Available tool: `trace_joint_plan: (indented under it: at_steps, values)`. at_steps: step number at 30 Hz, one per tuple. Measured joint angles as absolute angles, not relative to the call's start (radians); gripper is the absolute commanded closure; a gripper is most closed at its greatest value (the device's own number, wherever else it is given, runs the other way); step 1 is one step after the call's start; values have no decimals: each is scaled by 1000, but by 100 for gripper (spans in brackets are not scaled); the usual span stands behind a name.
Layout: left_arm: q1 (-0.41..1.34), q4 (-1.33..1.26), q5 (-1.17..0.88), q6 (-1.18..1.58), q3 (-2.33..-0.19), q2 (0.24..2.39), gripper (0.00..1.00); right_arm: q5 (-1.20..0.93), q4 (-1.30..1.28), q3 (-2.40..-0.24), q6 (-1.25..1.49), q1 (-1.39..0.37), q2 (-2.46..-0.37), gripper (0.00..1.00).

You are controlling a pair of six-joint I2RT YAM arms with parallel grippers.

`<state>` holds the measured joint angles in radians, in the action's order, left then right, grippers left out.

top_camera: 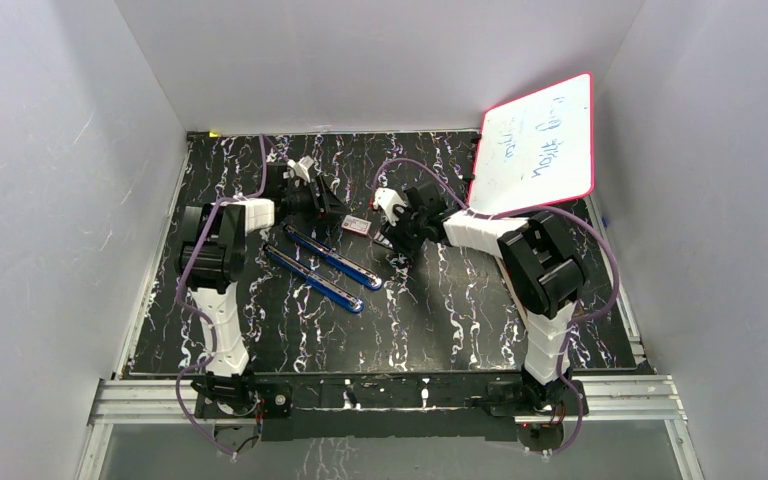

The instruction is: Load the staples into the stapler

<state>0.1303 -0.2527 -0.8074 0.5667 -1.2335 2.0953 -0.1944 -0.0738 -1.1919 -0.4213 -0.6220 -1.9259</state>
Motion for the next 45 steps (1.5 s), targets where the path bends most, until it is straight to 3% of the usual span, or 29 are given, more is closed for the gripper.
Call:
trace_joint_plan:
  at_steps: [3, 5, 11, 45]
  values:
    - [126, -231, -785, 545, -1234, 2070, 39, -210, -98, -1227, -447, -622, -1947, 45]
    - [126, -207, -764, 529, -1234, 2052, 35, -217, -112, -1242, -462, -622, -1956, 38]
    - [126, -159, -720, 490, -1234, 1988, 34, -211, -139, -1267, -497, -619, -1965, 28]
    - [126, -36, -601, 418, -1234, 1941, 33, -173, -91, -1228, -275, -495, -1952, 29]
